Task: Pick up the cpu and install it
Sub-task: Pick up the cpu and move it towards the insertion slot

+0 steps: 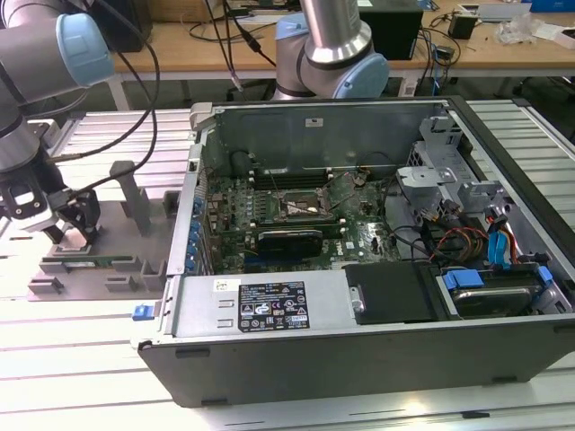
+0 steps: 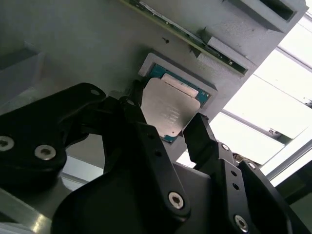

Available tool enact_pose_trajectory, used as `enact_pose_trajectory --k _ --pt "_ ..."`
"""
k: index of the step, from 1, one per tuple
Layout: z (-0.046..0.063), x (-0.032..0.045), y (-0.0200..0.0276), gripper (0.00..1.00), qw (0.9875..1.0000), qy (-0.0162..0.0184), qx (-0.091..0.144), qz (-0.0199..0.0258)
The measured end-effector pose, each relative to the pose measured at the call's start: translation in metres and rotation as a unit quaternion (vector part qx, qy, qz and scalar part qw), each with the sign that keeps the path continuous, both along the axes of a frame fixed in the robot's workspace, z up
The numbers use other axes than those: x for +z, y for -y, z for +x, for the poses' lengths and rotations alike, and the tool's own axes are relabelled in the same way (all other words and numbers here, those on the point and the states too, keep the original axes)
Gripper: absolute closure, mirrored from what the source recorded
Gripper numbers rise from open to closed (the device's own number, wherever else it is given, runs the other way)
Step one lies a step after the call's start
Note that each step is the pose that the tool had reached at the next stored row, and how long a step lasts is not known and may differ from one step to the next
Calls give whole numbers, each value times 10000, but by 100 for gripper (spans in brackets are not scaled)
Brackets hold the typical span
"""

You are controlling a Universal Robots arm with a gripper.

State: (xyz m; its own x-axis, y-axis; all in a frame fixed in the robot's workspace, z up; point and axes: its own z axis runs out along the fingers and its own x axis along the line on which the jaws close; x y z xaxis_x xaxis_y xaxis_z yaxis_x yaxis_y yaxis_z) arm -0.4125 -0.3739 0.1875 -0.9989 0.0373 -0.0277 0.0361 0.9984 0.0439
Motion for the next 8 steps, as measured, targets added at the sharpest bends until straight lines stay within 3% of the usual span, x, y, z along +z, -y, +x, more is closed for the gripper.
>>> enact_pose_trajectory --k 8 --pt "0 -2 -2 45 10000 0 0 0"
